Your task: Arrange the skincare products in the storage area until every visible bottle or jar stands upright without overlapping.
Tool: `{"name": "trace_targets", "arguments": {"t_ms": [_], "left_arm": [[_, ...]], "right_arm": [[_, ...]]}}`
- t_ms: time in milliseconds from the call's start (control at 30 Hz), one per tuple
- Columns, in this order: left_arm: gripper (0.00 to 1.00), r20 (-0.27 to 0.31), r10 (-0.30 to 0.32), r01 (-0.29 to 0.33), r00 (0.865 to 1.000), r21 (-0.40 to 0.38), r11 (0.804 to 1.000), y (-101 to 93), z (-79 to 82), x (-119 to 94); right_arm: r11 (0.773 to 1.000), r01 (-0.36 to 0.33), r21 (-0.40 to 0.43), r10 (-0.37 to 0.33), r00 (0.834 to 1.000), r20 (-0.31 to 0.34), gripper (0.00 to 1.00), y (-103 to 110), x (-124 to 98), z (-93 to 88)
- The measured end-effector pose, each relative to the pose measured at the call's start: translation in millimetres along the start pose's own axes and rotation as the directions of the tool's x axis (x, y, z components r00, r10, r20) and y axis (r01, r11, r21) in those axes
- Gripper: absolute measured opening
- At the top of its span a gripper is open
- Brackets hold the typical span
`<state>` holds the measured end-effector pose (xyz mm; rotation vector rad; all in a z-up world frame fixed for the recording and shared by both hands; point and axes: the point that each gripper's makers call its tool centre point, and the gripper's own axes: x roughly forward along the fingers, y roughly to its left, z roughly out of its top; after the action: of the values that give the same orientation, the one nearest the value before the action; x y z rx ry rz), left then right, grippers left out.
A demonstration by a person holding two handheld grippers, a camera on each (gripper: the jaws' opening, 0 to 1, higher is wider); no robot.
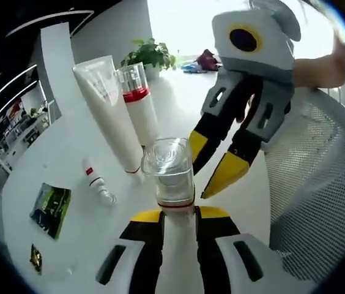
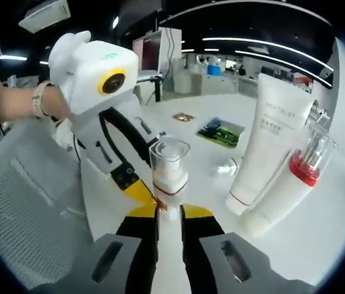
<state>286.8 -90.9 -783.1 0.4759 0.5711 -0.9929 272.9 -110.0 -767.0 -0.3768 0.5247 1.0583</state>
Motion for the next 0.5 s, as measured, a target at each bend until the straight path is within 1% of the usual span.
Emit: {"name": "trace_targets", "arguments": {"t_ms": [100,167,300,333,400,467,500], "left_arm": [[0.18,-0.025,-0.003,0.003,1.000,-0.028,1.000,-2.4,-6.8,-4.1],[0.17,-0.033,-0.005,0.004,0.999,-0.033,0.999,-2.7,-11.8,-5.6],[0.16,-0.048,0.012,-0.014,0.999,-0.053,0.999,-3.5,-16.1,-8.3],[0.15,-0.050,0.012,-0.015,0.999,-0.060,0.998,-4.4,-16.2,-9.0],[0.12,-0.037,0.002,-0.005,0.999,-0.075,0.997,-8.9,-12.3,-10.9],[0.12,-0.009,-0.006,0.005,1.000,-0.096,0.995,-11.5,-6.3,-10.3],[0.12,-0.009,-0.002,0.001,1.000,-0.099,0.995,-10.4,-6.0,-9.6]], "right_arm": [[1.000,0.001,0.002,-0.001,1.000,-0.003,0.13,0.1,-0.2,-1.1],[1.000,-0.004,-0.001,0.004,1.000,-0.005,0.13,-0.5,0.6,-1.4],[0.999,-0.028,-0.020,0.027,1.000,-0.012,0.14,1.4,4.2,-0.7],[0.999,-0.033,-0.025,0.033,0.999,-0.014,0.14,2.6,5.4,0.4],[0.999,-0.037,-0.032,0.037,0.999,-0.017,0.14,3.4,6.9,1.4],[0.998,-0.038,-0.041,0.037,0.999,-0.024,0.13,3.4,8.2,1.3],[0.998,-0.039,-0.045,0.038,0.999,-0.024,0.14,3.8,8.3,1.3]]}}
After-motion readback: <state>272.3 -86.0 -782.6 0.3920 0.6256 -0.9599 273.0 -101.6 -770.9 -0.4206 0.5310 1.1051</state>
